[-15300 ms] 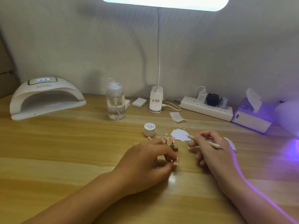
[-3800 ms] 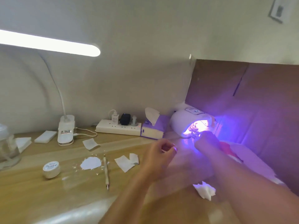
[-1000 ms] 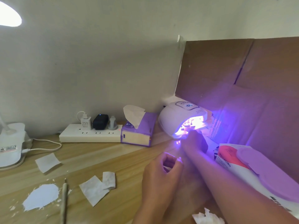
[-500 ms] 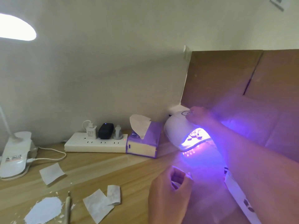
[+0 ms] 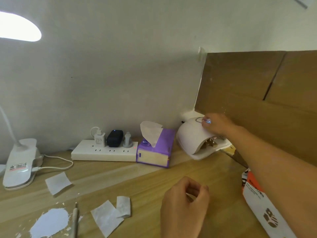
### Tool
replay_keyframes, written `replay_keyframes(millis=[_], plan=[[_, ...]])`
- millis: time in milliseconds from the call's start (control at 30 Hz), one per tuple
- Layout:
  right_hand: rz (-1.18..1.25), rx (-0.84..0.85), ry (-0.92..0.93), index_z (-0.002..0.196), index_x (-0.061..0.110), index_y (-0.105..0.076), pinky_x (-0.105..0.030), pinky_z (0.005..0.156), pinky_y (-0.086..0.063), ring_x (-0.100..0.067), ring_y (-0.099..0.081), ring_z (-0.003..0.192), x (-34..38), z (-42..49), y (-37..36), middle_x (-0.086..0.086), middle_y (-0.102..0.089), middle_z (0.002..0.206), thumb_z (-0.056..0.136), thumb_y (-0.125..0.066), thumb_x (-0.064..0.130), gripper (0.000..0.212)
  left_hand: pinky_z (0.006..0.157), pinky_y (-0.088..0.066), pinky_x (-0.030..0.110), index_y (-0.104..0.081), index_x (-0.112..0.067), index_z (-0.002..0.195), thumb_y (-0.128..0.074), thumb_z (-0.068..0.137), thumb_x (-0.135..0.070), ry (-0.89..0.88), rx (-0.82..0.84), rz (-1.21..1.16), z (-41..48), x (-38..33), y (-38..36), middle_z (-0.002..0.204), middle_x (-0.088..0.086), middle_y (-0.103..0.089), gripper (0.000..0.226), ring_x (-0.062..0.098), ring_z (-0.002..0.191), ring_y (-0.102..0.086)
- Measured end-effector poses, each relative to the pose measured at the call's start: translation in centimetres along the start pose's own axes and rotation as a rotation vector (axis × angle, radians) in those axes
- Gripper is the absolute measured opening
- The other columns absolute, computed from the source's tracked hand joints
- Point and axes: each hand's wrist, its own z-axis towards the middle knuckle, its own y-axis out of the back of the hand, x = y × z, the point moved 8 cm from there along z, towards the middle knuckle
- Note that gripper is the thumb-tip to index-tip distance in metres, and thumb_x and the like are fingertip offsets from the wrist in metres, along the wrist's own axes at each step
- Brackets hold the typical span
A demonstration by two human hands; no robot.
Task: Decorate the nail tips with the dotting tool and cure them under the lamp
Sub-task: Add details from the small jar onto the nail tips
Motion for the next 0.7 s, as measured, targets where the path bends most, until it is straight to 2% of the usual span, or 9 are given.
replay_keyframes(millis=[67, 200, 333, 433, 467, 533, 600, 633, 700], plan=[[0.006, 0.012, 0.004, 0.127, 0.017, -0.061, -0.037, 0.093, -0.046, -0.035, -0.055, 0.118, -0.3, 0.2, -0.3, -0.015, -0.059, 0.132, 0.101, -0.05, 0.031, 0.032, 0.055, -0.04, 0.016, -0.064, -0.035, 0.078, -0.068, 0.077, -0.047, -0.012, -0.006, -0.01, 0.1, 0.2, -0.1, 0.066, -0.025, -0.063, 0.013, 0.001, 0.052, -0.053], [-0.054, -0.019, 0.015, 0.13, 0.021, -0.057, -0.037, 0.089, -0.047, -0.036, -0.056, 0.115, -0.4, 0.2, -0.9, -0.015, -0.057, 0.13, 0.102, -0.042, 0.036, 0.035, 0.055, -0.039, 0.016, -0.064, -0.029, 0.073, -0.069, 0.078, -0.045, 0.015, 0.001, 0.004, 0.3, 0.6, -0.2, 0.064, -0.025, -0.063, 0.018, 0.001, 0.051, -0.052], [-0.033, -0.011, -0.004, 0.12, 0.021, -0.061, -0.04, 0.096, -0.048, -0.035, -0.057, 0.116, -0.5, 0.5, -1.0, -0.017, -0.058, 0.127, 0.098, -0.045, 0.033, 0.029, 0.056, -0.039, 0.016, -0.062, -0.026, 0.069, -0.07, 0.081, -0.041, 0.001, 0.015, 0.011, 0.3, 0.2, -0.2, 0.062, -0.024, -0.063, 0.021, 0.0, 0.05, -0.051], [-0.003, -0.035, -0.048, 0.126, 0.018, -0.059, -0.039, 0.094, -0.048, -0.037, -0.057, 0.115, -0.6, -0.4, -0.9, -0.021, -0.056, 0.127, 0.1, -0.042, 0.028, 0.033, 0.056, -0.039, 0.018, -0.063, -0.026, 0.067, -0.071, 0.081, -0.039, 0.013, 0.011, -0.013, 0.4, 0.5, -0.1, 0.06, -0.022, -0.062, 0.021, 0.0, 0.048, -0.05], [0.026, -0.102, -0.073, 0.128, 0.015, -0.056, -0.039, 0.093, -0.048, -0.039, -0.057, 0.116, -0.5, -1.1, -0.7, -0.022, -0.055, 0.126, 0.1, -0.042, 0.025, 0.033, 0.055, -0.038, 0.017, -0.063, -0.025, 0.067, -0.072, 0.081, -0.039, 0.013, 0.009, -0.023, 0.4, 0.5, -0.1, 0.059, -0.022, -0.062, 0.021, 0.0, 0.048, -0.049], [0.154, -0.368, -0.189, 0.124, 0.007, -0.05, -0.042, 0.083, -0.047, -0.042, -0.057, 0.112, -0.7, -3.6, 0.5, -0.023, -0.057, 0.12, 0.097, -0.044, 0.014, 0.029, 0.054, -0.037, 0.016, -0.062, -0.026, 0.067, -0.072, 0.081, -0.038, 0.015, 0.004, -0.029, 0.4, 0.4, -0.2, 0.06, -0.021, -0.063, 0.021, 0.001, 0.048, -0.049], [0.419, -0.613, -0.412, 0.119, 0.008, -0.046, -0.043, 0.074, -0.041, -0.043, -0.059, 0.108, -1.1, -7.5, 0.6, -0.02, -0.058, 0.12, 0.095, -0.042, 0.008, 0.024, 0.054, -0.038, 0.017, -0.063, -0.026, 0.067, -0.072, 0.081, -0.038, 0.01, 0.007, -0.035, 0.3, 0.3, -0.2, 0.062, -0.021, -0.064, 0.02, 0.001, 0.049, -0.05], [0.561, -0.649, -0.51, 0.12, 0.007, -0.044, -0.043, 0.074, -0.04, -0.044, -0.058, 0.109, -1.0, -8.9, -0.3, -0.02, -0.056, 0.123, 0.096, -0.041, 0.007, 0.024, 0.054, -0.039, 0.018, -0.063, -0.027, 0.068, -0.072, 0.081, -0.038, 0.006, 0.009, -0.041, 0.2, 0.3, -0.2, 0.062, -0.02, -0.065, 0.019, 0.001, 0.049, -0.05], [0.786, -0.594, -0.645, 0.124, 0.005, -0.042, -0.045, 0.083, -0.042, -0.045, -0.056, 0.116, -0.4, -10.4, -3.0, -0.019, -0.05, 0.132, 0.097, -0.039, 0.006, 0.027, 0.054, -0.039, 0.019, -0.065, -0.026, 0.068, -0.074, 0.081, -0.035, 0.005, 0.017, -0.06, 0.2, 0.3, -0.2, 0.062, -0.019, -0.065, 0.018, 0.002, 0.049, -0.05]])
